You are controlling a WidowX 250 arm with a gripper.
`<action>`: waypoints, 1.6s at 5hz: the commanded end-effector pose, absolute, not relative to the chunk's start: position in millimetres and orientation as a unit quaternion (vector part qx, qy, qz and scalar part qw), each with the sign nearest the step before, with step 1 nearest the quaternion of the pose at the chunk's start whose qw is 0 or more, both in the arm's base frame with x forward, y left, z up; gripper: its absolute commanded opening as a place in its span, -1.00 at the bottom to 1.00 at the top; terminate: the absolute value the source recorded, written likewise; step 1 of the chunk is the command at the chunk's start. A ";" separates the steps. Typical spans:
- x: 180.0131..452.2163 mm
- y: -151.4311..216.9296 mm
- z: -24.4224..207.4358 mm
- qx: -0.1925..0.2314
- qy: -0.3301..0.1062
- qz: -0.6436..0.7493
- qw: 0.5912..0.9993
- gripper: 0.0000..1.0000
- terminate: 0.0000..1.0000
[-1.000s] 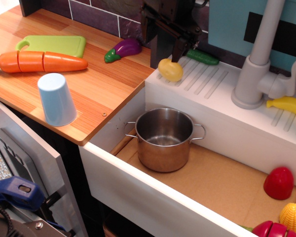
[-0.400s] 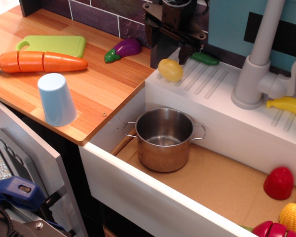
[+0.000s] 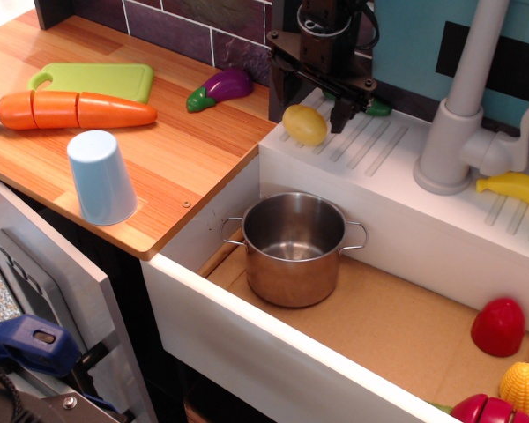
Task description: Put potato in pot or pan
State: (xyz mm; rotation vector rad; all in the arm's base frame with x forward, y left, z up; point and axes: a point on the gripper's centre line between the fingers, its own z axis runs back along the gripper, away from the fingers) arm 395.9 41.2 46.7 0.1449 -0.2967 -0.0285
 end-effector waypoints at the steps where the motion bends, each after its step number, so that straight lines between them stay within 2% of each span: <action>1: 409.5 45.4 60.0 0.070 -0.177 -0.020 0.981 1.00 -1.00; 4: 407.6 52.4 43.6 0.077 -0.160 -0.023 0.984 1.00 -1.00; 6: 410.0 57.8 53.1 0.100 -0.147 -0.023 0.984 1.00 -1.00; 8: 408.1 62.0 36.2 0.064 -0.144 -0.029 0.987 1.00 -1.00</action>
